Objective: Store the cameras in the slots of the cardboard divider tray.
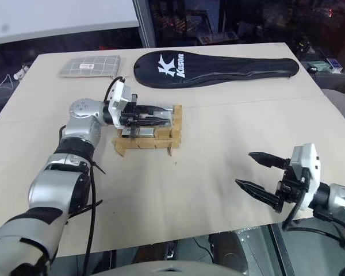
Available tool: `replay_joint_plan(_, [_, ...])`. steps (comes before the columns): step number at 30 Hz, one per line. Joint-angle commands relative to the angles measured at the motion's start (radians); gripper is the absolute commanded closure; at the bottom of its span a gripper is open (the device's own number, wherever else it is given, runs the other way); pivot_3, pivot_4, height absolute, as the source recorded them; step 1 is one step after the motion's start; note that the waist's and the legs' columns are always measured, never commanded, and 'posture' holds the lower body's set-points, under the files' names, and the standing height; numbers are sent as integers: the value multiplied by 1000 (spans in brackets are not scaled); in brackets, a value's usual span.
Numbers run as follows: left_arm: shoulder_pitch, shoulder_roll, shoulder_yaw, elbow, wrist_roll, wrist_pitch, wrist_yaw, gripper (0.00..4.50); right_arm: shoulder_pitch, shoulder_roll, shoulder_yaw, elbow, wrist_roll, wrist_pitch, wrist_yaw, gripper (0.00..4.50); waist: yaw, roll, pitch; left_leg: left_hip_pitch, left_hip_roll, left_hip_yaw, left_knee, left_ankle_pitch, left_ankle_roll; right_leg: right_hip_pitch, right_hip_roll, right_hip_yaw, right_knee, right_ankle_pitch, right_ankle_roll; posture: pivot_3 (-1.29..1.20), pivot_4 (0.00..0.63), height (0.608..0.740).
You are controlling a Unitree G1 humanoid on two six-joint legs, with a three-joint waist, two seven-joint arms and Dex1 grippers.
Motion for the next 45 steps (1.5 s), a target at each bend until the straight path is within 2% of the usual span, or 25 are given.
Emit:
replay_joint_plan(1, [-14, 37, 7, 18, 7, -43, -5, 3724, 34, 10, -58, -8, 10, -70, 45, 44, 0, 0, 0, 0, 0, 0, 0, 0, 0, 0, 0, 0, 0, 0, 0, 0, 150, 740])
replay_joint_plan(10, [-18, 21, 15, 82, 76, -80, 15, 3724, 63, 20, -29, 57, -75, -215, 125, 44, 3, 0, 0, 0, -1, 0, 0, 0, 0, 0, -1, 0, -1, 0, 1, 0, 150, 740])
replay_joint_plan(25, [-21, -46, 35, 138, 134, -129, 63, 3724, 47, 18, -15, 60, -76, -225, 108, 44, 3, -1, 0, 0, -1, 0, 0, 0, 0, 1, -1, 1, 0, 0, 1, 0, 150, 740])
replay_joint_plan(34, [-11, -33, 26, 153, 178, -155, 52, 3724, 51, 21, -15, 57, -78, -228, 100, 44, 3, -1, -1, 0, -1, 0, 0, 0, 0, 1, -1, 1, 0, 1, 1, 0, 150, 740])
replay_joint_plan(36, [-15, -27, 25, 158, 200, -160, 104, 3724, 50, 23, -13, 58, -79, -230, 101, 44, 3, -1, -1, 0, -1, 0, 0, 0, 0, 1, -1, 1, 0, 1, 1, 0, 150, 740])
replay_joint_plan(38, [-21, -26, 26, 156, 208, -159, 122, 2680, 46, 24, -8, 62, -81, -232, 101, 0, 3, -1, -1, 0, -1, 1, 0, 0, 0, 1, -1, 1, 0, 1, 1, 0, 150, 740])
replay_joint_plan(39, [-24, -30, 35, 153, 197, -150, 115, 2489, 44, 24, -6, 64, -82, -232, 101, 0, 3, -1, -1, 0, -1, 1, 0, 0, 0, 2, -1, 1, 0, 1, 1, 0, 150, 740])
replay_joint_plan(41, [-28, -37, 64, 147, 170, -134, 115, 1393, 42, 25, -3, 65, -84, -235, 101, 0, 3, -1, -1, 1, -1, 0, 0, 0, 0, 2, -1, 1, 0, 1, 1, 0, 150, 740])
replay_joint_plan(42, [-27, -36, 78, 141, 155, -123, 111, 1078, 44, 24, -4, 63, -83, -235, 101, 0, 3, -1, -1, 1, -1, 0, 0, 0, 0, 2, -1, 1, 0, 1, 1, 0, 150, 740])
replay_joint_plan(43, [-24, -29, 91, 133, 140, -98, 92, 485, 45, 25, -4, 62, -83, -235, 100, 0, 3, -1, -1, 1, -1, 0, 0, 0, 0, 1, -1, 1, 0, 1, 1, 0, 150, 740])
replay_joint_plan(44, [-18, -18, 98, 123, 130, -75, 71, 183, 48, 26, -3, 62, -84, -237, 100, 0, 3, -1, -1, 1, -1, 0, 0, 0, 0, 1, -1, 1, 0, 1, 1, 0, 150, 740])
replay_joint_plan(45, [-9, -5, 100, 113, 124, -61, 41, 84, 51, 27, -2, 64, -86, -239, 100, 0, 2, -1, -1, 1, -1, 0, 0, 0, 0, 1, -1, 1, 0, 1, 1, 0, 150, 740])
